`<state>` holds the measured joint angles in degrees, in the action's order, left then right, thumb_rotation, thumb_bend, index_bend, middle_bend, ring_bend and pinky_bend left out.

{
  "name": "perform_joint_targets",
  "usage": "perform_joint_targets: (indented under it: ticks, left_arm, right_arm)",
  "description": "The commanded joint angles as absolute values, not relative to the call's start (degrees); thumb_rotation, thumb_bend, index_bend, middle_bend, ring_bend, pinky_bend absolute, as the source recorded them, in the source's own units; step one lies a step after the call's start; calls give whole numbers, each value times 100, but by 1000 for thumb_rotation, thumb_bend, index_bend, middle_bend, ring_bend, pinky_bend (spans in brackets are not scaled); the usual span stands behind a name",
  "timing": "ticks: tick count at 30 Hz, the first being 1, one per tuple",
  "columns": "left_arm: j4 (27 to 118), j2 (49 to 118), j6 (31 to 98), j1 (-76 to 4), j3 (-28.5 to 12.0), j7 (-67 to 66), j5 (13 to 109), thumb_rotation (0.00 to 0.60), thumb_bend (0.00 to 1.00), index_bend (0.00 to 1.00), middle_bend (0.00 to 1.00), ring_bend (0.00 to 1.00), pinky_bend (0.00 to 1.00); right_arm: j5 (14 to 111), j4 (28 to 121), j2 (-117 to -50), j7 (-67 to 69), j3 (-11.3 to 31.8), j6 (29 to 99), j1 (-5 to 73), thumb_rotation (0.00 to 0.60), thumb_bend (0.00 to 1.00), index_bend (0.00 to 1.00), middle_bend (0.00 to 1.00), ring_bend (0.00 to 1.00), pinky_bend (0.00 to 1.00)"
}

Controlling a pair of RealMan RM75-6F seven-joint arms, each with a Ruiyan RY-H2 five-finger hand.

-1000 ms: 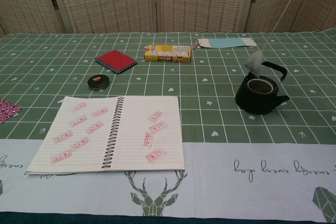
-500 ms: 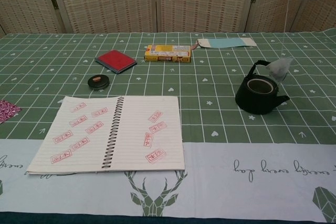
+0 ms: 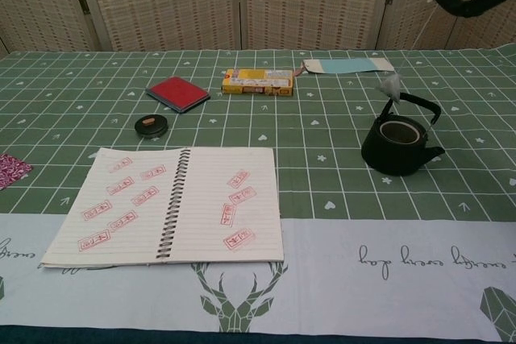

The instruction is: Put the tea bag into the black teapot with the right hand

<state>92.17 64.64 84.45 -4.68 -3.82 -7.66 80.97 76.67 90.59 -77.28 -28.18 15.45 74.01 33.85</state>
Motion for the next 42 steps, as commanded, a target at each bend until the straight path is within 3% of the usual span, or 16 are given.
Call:
perform_joint_targets:
  ticks: [1, 32, 42]
  left_arm:
    - [9223, 6462, 8453, -464, -378, -754, 8107, 600, 284, 0, 56, 71, 120]
    - [9200, 6513, 8427, -485, -393, -872, 8048, 600, 284, 0, 56, 71, 120]
    - [9194, 6487, 8423, -482, -391, -792, 8058, 600, 284, 0, 56, 71, 120]
  right_arm:
    - [7613, 8943, -7796, -2776, 1525, 7348, 3406, 600, 475, 667, 90, 12, 0]
    - [7816, 8738, -7777, -2655, 1297, 7439, 3287, 600, 475, 667, 90, 10, 0]
    - [7700, 8727, -7911, -2831, 1427, 7304, 3454, 600, 475, 667, 90, 11, 0]
